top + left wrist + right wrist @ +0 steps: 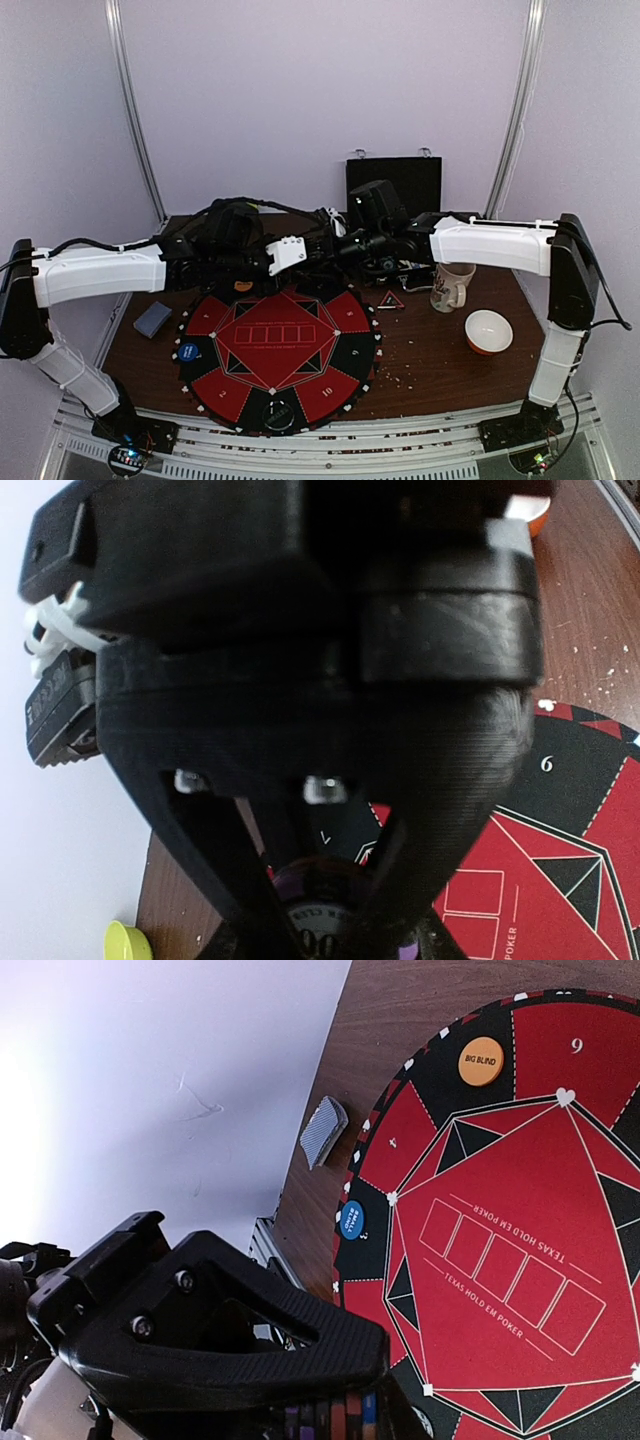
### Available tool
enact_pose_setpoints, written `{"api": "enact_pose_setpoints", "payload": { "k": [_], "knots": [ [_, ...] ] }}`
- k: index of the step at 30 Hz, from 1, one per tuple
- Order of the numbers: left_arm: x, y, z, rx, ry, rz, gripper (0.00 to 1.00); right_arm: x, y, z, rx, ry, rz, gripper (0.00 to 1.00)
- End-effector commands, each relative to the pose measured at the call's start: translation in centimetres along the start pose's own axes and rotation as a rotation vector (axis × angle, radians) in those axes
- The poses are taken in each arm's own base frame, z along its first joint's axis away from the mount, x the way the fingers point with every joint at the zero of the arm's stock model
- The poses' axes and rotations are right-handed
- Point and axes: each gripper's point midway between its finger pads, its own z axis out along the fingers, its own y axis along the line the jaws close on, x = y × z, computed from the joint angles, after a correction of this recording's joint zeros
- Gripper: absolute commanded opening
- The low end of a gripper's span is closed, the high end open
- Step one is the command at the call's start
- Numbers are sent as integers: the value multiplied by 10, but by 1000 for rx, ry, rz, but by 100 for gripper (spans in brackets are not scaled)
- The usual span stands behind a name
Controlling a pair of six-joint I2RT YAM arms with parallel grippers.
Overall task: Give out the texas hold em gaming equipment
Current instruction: Pass from the right arm to the left
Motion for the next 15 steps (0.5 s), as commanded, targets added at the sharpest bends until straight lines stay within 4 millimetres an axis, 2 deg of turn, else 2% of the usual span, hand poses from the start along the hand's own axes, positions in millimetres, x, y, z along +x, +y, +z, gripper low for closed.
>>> {"api": "enact_pose_setpoints", "payload": {
  "k": [1,4,5,7,8,9,10,11,15],
  "knots": [
    [-17,15,-9,-52,-60,-6,0,-4,25,-3,-64,-4,-64,0],
    [-22,13,-14,-43,-92,-18,0,-3,20,0,-50,-1,-59,0],
    [-21,12,-15,-41,-91,-30,0,-4,17,1,-40,0,-60,5],
    [-16,12,-16,-40,-78,-64,0,-7,13,0,-20,0,-69,35],
    [-12,13,-17,-38,-66,-91,0,-9,11,-1,-8,-2,-74,54],
    [-4,16,-17,-39,-46,-129,0,-12,8,-3,1,-11,-76,78],
    [4,16,-17,-31,-21,-176,0,-16,7,-6,9,-26,-81,97],
    [15,17,-17,-26,8,-225,0,-22,4,-10,22,-45,-83,100],
    [68,18,-22,-55,160,-417,0,-48,-6,-32,84,-144,-109,100]
  ]
}}
